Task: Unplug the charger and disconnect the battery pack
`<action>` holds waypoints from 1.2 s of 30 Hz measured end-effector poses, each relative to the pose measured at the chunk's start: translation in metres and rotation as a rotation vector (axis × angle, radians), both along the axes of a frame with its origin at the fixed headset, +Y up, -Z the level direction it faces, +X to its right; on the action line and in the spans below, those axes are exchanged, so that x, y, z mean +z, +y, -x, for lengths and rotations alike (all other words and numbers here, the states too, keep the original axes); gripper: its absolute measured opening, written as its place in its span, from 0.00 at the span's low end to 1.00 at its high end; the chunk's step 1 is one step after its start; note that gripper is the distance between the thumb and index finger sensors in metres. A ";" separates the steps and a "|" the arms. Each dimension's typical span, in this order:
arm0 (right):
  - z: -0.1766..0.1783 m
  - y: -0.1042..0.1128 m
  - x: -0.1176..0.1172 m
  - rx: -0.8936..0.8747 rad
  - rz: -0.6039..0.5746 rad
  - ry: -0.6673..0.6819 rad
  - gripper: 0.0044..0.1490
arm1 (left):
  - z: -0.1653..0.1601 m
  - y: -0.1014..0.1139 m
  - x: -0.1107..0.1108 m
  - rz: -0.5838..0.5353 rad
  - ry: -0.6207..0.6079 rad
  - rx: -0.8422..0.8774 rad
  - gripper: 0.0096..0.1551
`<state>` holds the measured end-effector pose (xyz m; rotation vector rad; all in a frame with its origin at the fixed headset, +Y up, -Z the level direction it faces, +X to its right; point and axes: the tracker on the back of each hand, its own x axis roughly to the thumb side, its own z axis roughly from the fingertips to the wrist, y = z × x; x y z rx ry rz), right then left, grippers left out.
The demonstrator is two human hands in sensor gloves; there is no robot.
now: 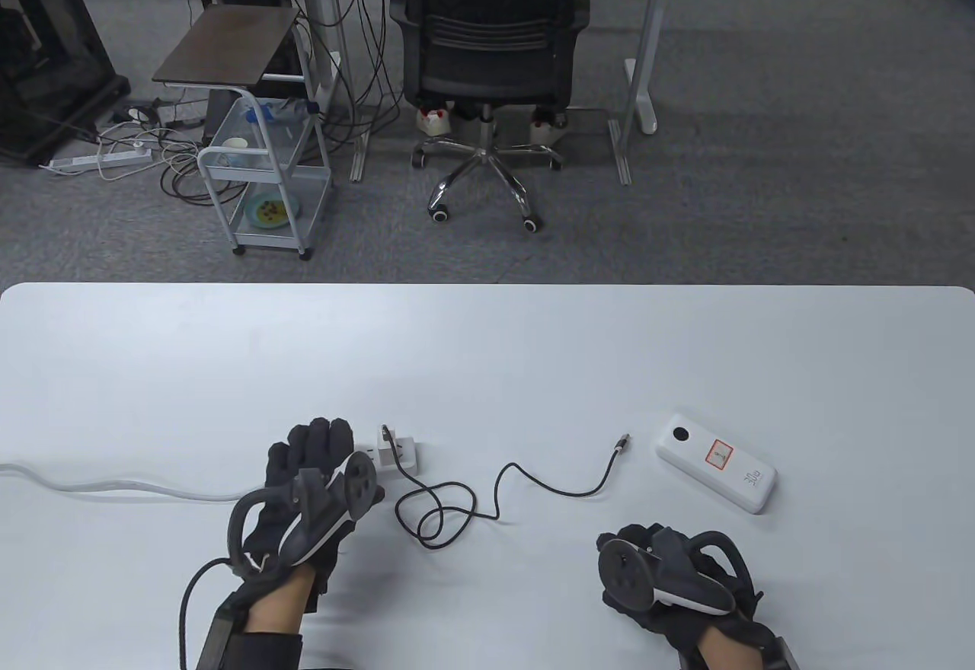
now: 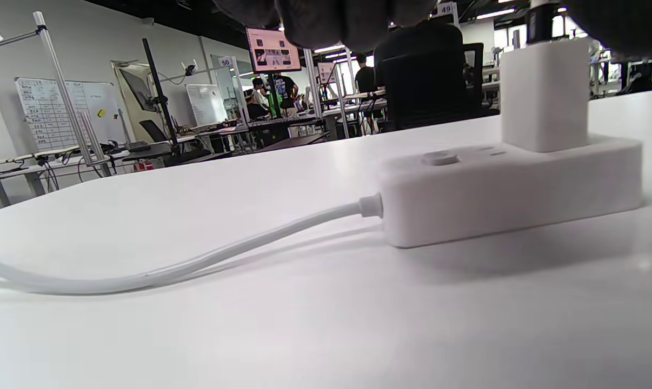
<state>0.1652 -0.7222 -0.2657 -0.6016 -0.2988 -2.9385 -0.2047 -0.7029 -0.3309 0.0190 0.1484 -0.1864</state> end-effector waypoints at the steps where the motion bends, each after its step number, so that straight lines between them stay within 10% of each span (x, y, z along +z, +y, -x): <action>1: 0.000 0.000 0.000 -0.002 0.001 0.000 0.44 | 0.001 0.000 -0.002 -0.005 0.003 -0.010 0.60; 36: 0.011 0.000 0.005 0.053 0.001 0.106 0.44 | -0.003 -0.029 -0.070 0.254 0.012 0.090 0.62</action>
